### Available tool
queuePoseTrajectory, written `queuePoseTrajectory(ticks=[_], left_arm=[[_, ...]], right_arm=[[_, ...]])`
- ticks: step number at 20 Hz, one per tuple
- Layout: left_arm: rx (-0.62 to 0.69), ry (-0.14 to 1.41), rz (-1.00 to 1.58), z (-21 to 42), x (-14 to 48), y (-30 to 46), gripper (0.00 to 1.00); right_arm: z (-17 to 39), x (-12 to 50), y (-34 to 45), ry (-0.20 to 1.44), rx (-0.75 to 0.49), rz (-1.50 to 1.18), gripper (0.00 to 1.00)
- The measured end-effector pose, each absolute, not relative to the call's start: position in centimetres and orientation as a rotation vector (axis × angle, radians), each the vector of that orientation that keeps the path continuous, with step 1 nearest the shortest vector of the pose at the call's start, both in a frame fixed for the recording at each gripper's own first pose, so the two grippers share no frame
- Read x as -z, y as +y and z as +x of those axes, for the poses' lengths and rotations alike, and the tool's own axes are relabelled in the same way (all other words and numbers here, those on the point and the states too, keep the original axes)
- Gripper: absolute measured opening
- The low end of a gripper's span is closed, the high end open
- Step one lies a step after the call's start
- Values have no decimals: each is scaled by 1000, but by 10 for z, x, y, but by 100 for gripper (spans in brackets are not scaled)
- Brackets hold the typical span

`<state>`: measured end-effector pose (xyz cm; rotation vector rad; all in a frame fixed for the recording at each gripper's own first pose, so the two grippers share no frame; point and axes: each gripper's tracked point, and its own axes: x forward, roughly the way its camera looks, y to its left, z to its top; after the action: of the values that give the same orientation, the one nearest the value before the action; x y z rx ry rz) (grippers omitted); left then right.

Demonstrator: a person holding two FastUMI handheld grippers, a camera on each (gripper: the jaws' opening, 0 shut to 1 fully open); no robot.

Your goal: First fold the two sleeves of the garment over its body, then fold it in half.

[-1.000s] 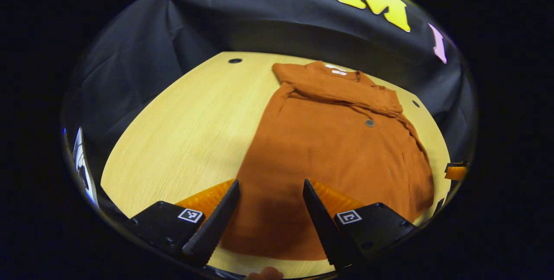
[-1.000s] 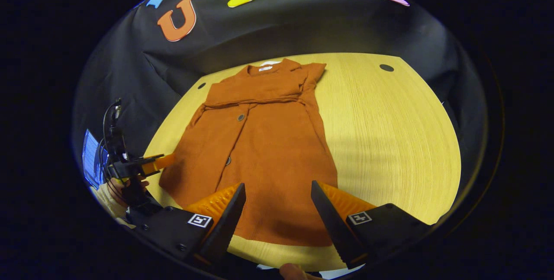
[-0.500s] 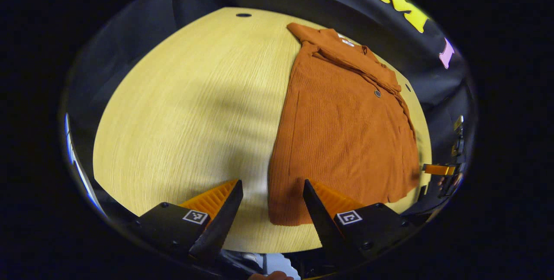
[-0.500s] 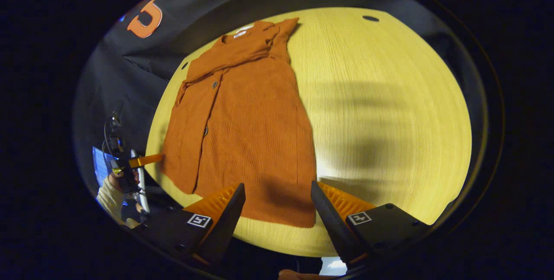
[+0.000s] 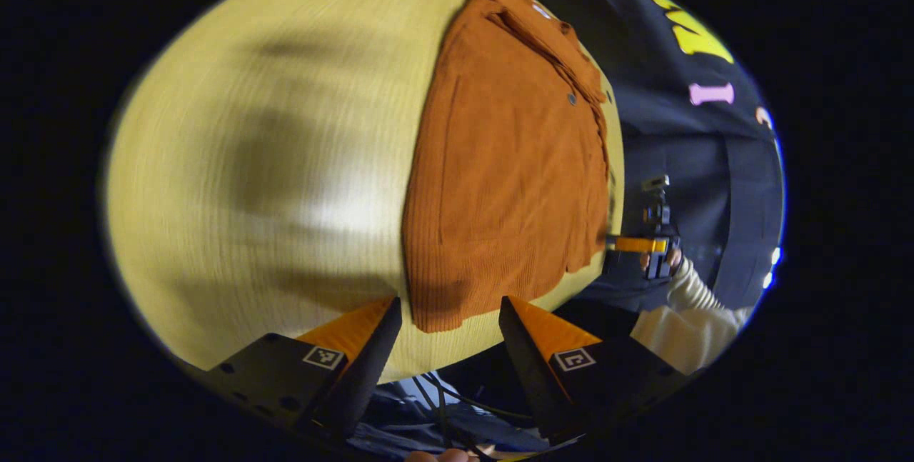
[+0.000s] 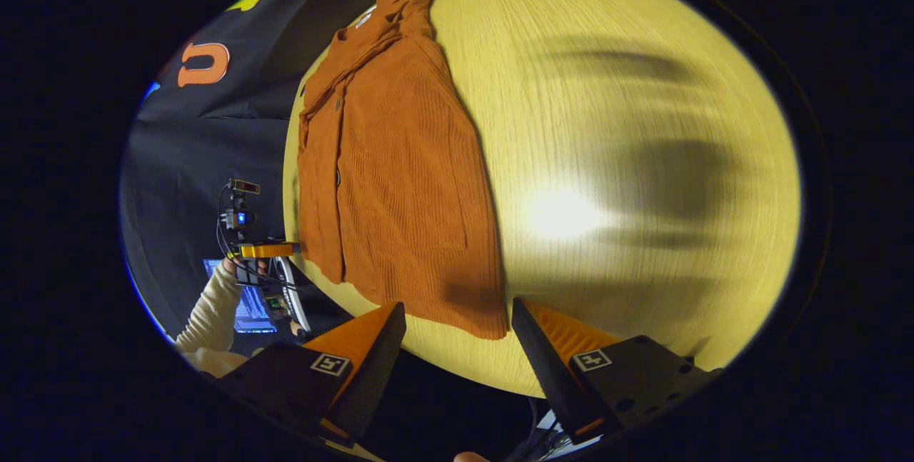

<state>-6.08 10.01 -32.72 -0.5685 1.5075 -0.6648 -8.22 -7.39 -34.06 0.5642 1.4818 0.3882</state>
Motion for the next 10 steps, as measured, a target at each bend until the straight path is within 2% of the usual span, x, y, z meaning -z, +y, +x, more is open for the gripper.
queuePoseTrajectory(ticks=[1,2,3,4,5,6,8,9,10], left_arm=[[675,1502,-587,-57,325,97,90],[681,1493,-614,-56,326,94,99],[687,1483,-640,-52,321,90,90],[687,1480,-661,-49,320,88,90],[687,1481,-668,-45,317,85,99],[683,1480,-662,-43,316,84,90],[684,1476,-621,-45,319,83,86],[671,1479,-594,-45,320,82,85],[643,1491,-541,-45,329,85,85]], right_arm=[[-79,341,-70,1480,-380,595,96],[-77,340,-65,1480,-383,623,97],[-78,342,-59,1490,-391,628,97],[-80,345,-54,1497,-395,627,96],[-79,346,-48,1503,-398,624,92],[-76,345,-42,1500,-401,625,85],[-75,354,-40,1507,-392,589,81],[-73,355,-38,1508,-394,594,74],[-71,355,-35,1510,-392,609,59]])
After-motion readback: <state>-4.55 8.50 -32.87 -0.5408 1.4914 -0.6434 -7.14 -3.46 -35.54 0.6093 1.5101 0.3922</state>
